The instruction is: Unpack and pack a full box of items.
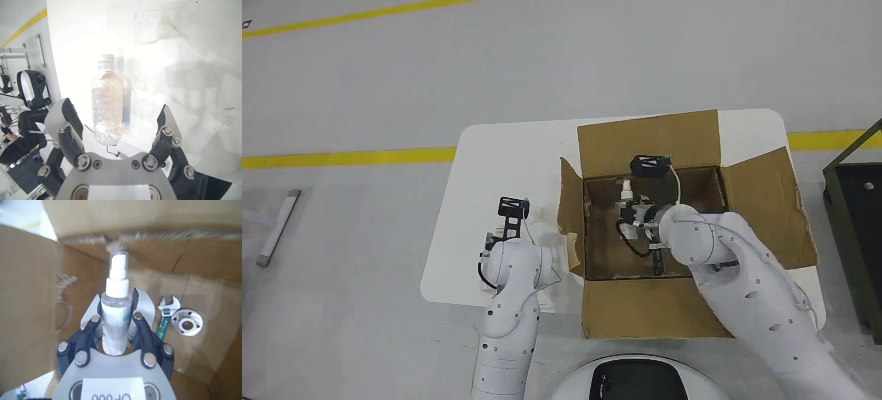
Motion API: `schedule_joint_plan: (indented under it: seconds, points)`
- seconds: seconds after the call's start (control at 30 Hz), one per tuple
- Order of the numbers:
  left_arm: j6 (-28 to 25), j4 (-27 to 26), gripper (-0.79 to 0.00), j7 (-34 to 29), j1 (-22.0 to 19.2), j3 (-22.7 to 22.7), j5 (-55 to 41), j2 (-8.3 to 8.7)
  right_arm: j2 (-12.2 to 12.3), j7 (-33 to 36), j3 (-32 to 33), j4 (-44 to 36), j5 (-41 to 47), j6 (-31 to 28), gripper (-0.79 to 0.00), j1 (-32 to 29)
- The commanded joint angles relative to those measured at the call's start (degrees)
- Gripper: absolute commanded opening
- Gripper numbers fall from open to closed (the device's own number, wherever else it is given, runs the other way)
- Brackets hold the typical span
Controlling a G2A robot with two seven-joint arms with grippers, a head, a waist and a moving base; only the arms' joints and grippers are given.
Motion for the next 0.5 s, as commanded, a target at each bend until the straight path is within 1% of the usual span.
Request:
schedule_joint_plan:
  seconds: [0.0,0.13,0.2,0.27,0.3,0.47]
  points:
    - [0.00,0.00,0.000,0.00,0.00,0.00,0.00,0.00,0.26,-3.57,5.39,-3.17,8.11,-3.43,-0.785,-4.16]
    - [0.00,0.00,0.000,0.00,0.00,0.00,0.00,0.00,0.53,-7.30,13.23,-4.59,24.12,-12.84,-0.785,-9.41]
    - [0.00,0.00,0.000,0.00,0.00,0.00,0.00,0.00,0.61,-7.56,15.28,-3.73,30.65,-17.28,-0.785,-10.83]
    - [0.00,0.00,0.000,0.00,0.00,0.00,0.00,0.00,0.70,-7.64,16.43,-2.53,35.05,-20.79,-0.785,-11.49]
    - [0.00,0.00,0.000,0.00,0.00,0.00,0.00,0.00,0.72,-7.65,16.52,-2.21,36.16,-22.06,-0.785,-11.59]
    - [0.00,0.00,0.000,0.00,0.00,0.00,0.00,0.00,0.72,-7.65,16.52,-2.21,36.16,-22.06,-0.785,-11.59]
